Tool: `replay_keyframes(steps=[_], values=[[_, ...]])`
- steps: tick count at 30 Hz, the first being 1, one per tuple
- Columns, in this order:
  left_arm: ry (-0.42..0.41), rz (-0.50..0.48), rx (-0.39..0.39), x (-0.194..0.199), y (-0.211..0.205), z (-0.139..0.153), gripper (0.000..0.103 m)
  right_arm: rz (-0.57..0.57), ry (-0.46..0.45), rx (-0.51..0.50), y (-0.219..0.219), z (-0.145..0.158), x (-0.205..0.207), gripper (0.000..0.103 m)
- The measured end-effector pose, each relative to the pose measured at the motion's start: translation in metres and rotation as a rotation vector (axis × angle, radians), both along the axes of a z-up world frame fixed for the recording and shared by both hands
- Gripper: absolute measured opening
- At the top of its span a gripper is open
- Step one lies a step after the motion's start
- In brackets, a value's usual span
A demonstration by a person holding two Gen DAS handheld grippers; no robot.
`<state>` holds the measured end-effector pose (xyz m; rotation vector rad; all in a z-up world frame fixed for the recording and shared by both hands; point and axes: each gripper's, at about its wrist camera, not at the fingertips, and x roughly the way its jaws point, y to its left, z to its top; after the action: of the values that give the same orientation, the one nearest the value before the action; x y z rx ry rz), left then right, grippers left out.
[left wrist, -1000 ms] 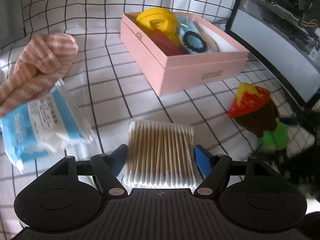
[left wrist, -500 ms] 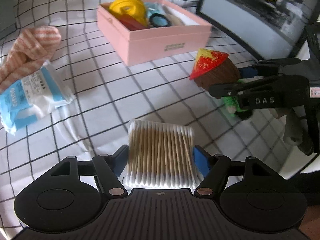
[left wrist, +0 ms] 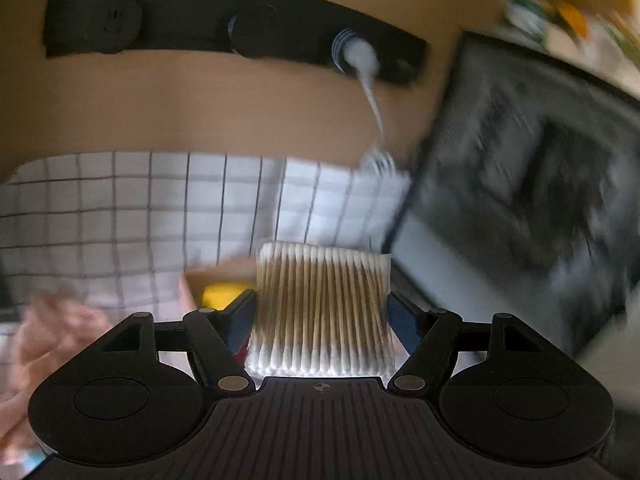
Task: Organize soft objects
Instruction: 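Carry the cotton swabs to the pink box and release with the left gripper, then lower the crocheted doll into the pink box and open the right gripper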
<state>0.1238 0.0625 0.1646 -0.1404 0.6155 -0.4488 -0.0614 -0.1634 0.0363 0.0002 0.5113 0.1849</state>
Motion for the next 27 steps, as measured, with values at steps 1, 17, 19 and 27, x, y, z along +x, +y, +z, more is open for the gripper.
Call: replay_keyframes(steps=[1, 17, 19, 27], values=[[0.017, 0.017, -0.018, 0.014, -0.004, -0.005, 0.076, -0.002, -0.003, -0.005, 0.000, -0.001, -0.002, 0.060], [0.099, 0.220, -0.121, 0.059, 0.006, -0.070, 0.074, -0.026, 0.079, -0.043, -0.008, -0.020, 0.013, 0.060], [0.145, 0.220, -0.115, 0.063, 0.003, -0.075, 0.074, -0.010, 0.070, -0.045, -0.002, -0.018, 0.017, 0.060], [0.141, 0.208, -0.185, 0.008, 0.025, -0.083, 0.074, 0.050, 0.042, -0.045, 0.006, -0.009, 0.021, 0.060]])
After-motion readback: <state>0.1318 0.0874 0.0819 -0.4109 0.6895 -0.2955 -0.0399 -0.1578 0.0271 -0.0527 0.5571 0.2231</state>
